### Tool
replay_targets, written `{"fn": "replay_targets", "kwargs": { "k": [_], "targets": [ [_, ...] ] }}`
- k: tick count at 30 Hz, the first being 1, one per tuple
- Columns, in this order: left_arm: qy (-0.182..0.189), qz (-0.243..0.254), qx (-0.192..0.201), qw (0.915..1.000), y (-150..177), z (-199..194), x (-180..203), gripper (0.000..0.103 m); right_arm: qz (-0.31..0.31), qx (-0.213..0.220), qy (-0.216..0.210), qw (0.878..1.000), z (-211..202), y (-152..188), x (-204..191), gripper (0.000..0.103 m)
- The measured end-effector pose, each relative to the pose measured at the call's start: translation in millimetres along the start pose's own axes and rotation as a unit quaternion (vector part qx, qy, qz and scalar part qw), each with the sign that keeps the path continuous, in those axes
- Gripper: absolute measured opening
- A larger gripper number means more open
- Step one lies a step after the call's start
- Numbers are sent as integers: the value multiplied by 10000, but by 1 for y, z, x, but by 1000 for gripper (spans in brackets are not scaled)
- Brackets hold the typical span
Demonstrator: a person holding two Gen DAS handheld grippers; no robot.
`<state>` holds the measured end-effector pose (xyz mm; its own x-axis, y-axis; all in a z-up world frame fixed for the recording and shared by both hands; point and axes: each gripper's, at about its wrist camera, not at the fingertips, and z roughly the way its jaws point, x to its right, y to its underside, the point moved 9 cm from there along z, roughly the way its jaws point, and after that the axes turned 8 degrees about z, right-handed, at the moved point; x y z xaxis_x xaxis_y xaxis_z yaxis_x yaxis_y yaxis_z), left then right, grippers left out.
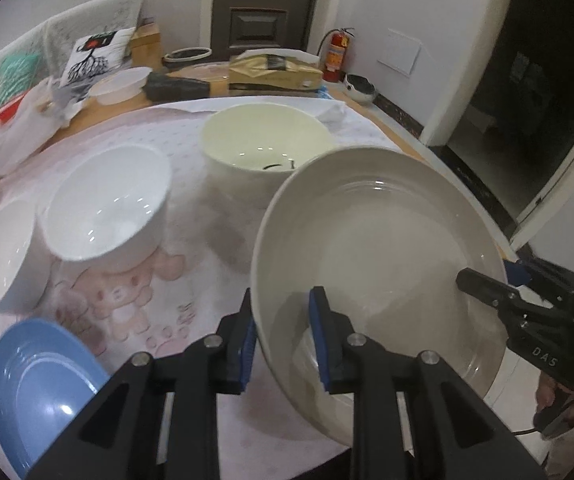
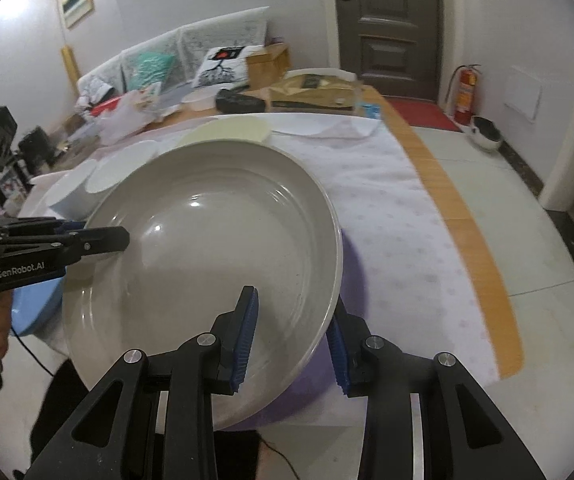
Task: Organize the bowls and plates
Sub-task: 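Lower the beige plate onto the purple plate and open both grippers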
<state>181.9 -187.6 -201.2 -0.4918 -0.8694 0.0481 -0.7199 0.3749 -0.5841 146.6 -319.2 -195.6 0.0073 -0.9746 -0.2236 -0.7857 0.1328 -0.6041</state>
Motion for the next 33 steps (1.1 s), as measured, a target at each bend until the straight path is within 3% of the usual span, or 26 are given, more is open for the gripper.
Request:
{"fn": "replay_targets", "kwargs": {
  "k": [9, 21, 24, 28, 33],
  "targets": [
    [-498, 496, -277, 9971, 4, 18, 8, 21, -361, -78, 454, 9983, 6, 7, 7, 29],
    [-636, 703, -375, 9948, 6, 30, 11, 23, -445, -187, 773, 9958, 17, 8, 11, 30],
    [-668, 786, -350, 9941, 5, 31, 14, 25, -439, -198, 809, 9956, 17, 9, 13, 38],
    [-763, 833, -394, 9928, 6, 33, 11, 36, -453, -253, 870, 9949, 19, 10, 15, 40],
    [-621, 582, -277, 9960, 7, 21, -1, 48, -472, -124, 1037, 9934, 11, 6, 20, 58]
  ]
}}
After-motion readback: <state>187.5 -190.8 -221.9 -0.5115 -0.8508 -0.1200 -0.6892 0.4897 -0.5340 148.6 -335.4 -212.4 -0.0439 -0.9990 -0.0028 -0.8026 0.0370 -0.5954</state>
